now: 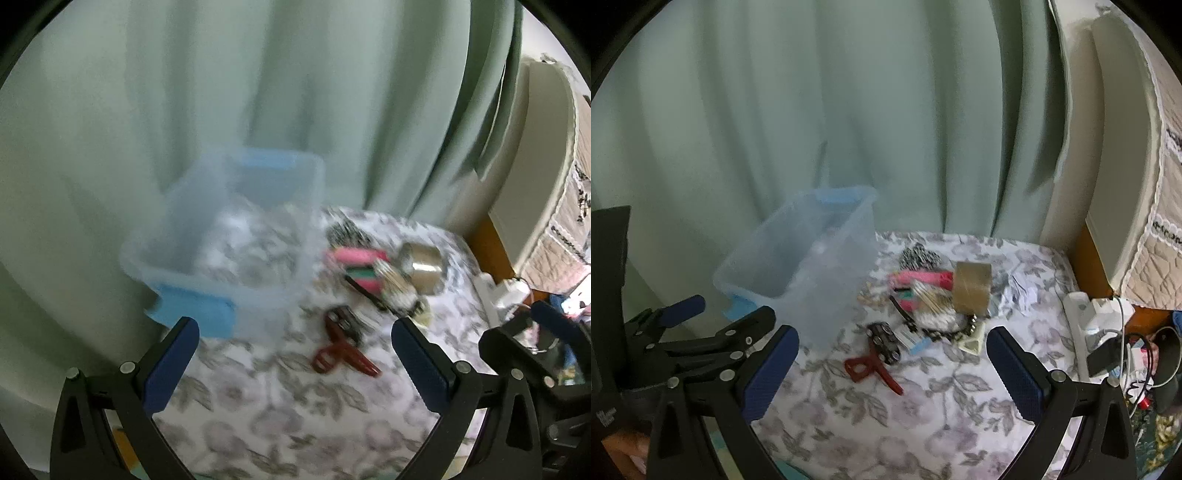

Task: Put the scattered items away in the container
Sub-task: 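Reach the left gripper to the red hair claw while the right reaches the pale yellow clip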

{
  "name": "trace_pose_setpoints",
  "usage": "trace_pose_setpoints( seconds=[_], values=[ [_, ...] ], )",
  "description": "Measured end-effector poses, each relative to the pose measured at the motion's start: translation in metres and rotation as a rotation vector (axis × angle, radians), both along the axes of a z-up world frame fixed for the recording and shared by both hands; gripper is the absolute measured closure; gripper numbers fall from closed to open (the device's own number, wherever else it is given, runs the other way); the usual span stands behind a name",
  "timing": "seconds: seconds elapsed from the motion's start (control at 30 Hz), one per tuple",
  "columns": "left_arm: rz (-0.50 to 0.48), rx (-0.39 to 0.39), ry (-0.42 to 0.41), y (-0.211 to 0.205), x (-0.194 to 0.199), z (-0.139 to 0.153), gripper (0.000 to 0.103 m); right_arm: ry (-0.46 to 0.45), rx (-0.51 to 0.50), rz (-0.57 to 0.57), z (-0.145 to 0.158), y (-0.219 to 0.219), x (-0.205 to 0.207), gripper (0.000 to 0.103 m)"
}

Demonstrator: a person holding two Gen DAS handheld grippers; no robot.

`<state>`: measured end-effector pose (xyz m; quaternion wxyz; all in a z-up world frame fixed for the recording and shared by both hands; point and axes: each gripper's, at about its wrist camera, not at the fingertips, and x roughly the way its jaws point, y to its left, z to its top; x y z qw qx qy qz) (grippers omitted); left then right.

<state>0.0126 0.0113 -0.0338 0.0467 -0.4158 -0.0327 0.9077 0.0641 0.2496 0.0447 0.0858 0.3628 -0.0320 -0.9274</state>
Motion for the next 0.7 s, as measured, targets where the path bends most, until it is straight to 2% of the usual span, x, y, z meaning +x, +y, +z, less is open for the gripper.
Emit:
trace_pose_setpoints(
  seconds=[0.27, 0.4, 0.7],
  values=[
    [-0.061, 0.057, -0.106, 0.025, -0.013, -0.043, 0.0, -0.088, -0.003, -0.03, -0.038, 0.024, -0.006, 0.0],
    [-0.098, 0.082, -0.161, 0.031, -0.018, -0.061, 0.0, -0.161, -0.022, -0.023, -0.059, 0.034, -0.013, 0.0],
    [-0.101, 0.015, -0.25, 0.043, -0.03, -0.097, 0.0, -0.259, -0.03, -0.043, -0.099, 0.045, -0.024, 0.0]
  ],
)
